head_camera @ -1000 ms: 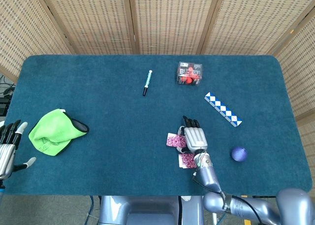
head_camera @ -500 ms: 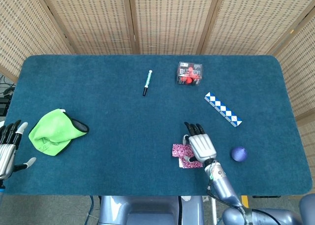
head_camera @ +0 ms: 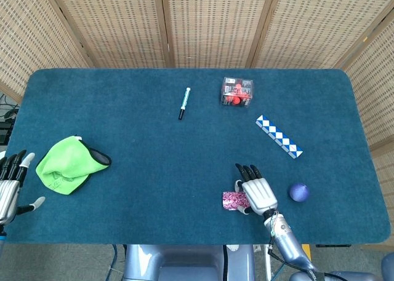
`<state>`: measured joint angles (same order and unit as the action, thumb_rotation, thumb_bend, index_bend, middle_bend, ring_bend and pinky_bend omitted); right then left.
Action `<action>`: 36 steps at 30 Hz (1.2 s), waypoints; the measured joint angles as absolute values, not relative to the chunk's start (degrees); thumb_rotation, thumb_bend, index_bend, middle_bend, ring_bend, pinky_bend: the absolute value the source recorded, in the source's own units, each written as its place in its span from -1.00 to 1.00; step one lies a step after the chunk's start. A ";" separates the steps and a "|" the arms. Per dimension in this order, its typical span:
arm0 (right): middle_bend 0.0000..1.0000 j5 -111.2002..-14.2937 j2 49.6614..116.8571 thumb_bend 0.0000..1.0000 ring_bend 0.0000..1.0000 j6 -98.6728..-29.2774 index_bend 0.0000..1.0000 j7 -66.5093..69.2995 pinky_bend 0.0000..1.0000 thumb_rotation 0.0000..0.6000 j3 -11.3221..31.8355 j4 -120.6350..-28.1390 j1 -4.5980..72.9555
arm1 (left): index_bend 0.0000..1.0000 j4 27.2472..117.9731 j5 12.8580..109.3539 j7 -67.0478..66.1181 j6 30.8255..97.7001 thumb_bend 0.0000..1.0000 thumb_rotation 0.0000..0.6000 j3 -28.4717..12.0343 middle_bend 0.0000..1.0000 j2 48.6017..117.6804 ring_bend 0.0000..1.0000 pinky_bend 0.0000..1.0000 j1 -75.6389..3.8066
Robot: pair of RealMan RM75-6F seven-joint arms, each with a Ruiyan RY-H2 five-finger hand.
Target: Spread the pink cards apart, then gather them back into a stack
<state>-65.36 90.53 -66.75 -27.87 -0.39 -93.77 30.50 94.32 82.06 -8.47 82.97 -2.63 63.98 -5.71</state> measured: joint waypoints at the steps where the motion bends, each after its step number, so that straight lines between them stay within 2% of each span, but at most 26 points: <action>1: -1.00 -65.35 90.77 -0.48 -1.00 -66.62 -0.08 -27.87 -1.00 1.00 -0.21 -93.47 30.38 | -1.00 94.32 82.06 -8.49 82.95 -1.00 1.00 -2.63 -1.00 63.98 -1.00 -1.00 -5.72; 10: -1.00 -64.09 91.56 -0.48 -1.00 -65.33 -0.08 -29.16 -1.00 1.00 0.64 -92.91 30.17 | -1.00 94.36 82.03 -8.55 82.96 -1.00 1.00 -2.64 -1.00 63.98 -1.00 -1.00 -5.72; 19: -1.00 -62.71 91.21 -0.52 -1.00 -64.38 -0.19 -31.05 -1.00 1.00 0.86 -93.21 29.85 | -1.00 94.30 82.05 -8.45 82.92 -1.00 1.00 -2.62 -1.00 63.95 -1.00 -1.00 -5.73; 27: -1.00 -62.45 90.50 -0.53 -1.00 -63.79 -0.38 -31.58 -1.00 1.00 0.91 -93.93 29.67 | -1.00 94.37 81.99 -8.62 82.96 -1.00 1.00 -2.64 -1.00 63.98 -1.00 -1.00 -5.71; 36: -1.00 -62.01 89.79 -0.54 -1.00 -63.47 -0.38 -32.09 -1.00 1.00 1.02 -94.72 29.41 | -1.00 94.34 81.99 -8.66 82.98 -1.00 1.00 -2.64 -1.00 64.01 -1.00 -1.00 -5.71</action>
